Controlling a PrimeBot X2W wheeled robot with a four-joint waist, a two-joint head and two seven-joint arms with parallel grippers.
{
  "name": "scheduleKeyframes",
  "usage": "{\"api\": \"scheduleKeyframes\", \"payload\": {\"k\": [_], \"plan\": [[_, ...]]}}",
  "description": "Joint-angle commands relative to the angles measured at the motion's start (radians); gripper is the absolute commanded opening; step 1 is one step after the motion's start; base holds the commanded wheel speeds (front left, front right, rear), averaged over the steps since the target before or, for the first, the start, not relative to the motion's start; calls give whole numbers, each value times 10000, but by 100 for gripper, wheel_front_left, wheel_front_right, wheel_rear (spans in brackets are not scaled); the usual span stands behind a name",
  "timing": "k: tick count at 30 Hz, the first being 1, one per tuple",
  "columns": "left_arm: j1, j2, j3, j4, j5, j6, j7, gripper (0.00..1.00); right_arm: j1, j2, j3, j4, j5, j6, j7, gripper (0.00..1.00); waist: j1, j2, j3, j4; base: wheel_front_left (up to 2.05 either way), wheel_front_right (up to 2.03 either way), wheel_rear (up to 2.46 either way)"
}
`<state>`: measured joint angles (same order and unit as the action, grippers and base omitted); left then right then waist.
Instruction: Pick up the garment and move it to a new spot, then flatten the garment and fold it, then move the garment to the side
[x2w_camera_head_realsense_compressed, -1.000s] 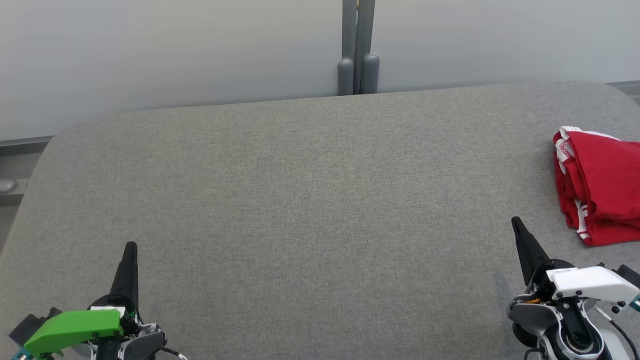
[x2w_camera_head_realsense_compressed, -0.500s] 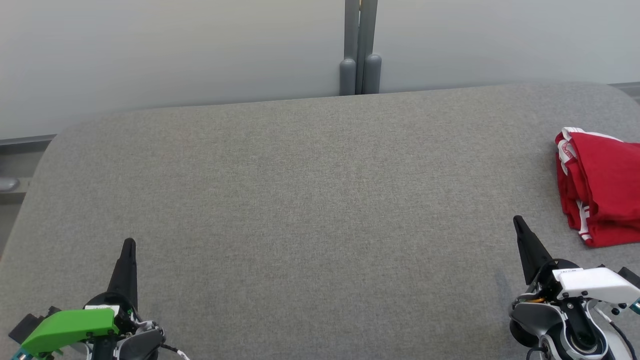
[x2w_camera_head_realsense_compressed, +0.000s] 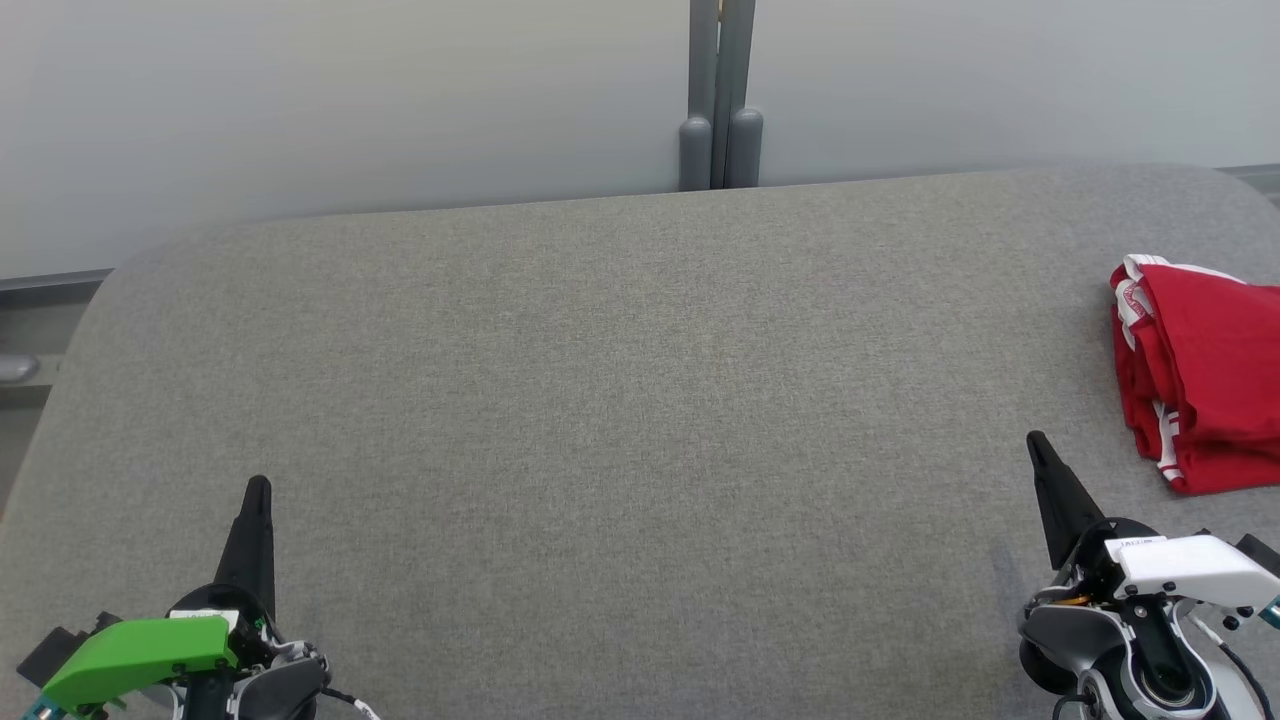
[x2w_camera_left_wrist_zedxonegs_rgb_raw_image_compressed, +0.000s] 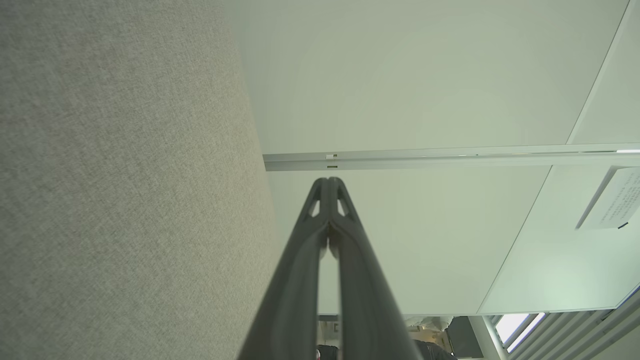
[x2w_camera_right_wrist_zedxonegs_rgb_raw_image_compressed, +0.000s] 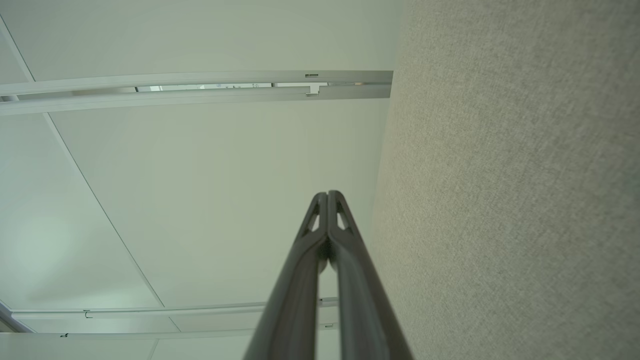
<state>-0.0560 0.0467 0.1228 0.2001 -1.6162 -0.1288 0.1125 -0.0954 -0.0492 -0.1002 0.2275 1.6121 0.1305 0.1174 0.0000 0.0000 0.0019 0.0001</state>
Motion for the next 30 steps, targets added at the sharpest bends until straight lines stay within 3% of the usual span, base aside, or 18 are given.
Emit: {"api": "scheduleKeyframes", "payload": {"k": [1,30], "plan": [[-132,66,15,-28,-22,-39,-8,0,93,-14,-18,-45,69,4,35,0,0,0,0,0,0,0,0],[-130,66,14,-30,-23,-40,-9,0,93,-14,-16,-44,71,4,33,0,0,0,0,0,0,0,0]]}}
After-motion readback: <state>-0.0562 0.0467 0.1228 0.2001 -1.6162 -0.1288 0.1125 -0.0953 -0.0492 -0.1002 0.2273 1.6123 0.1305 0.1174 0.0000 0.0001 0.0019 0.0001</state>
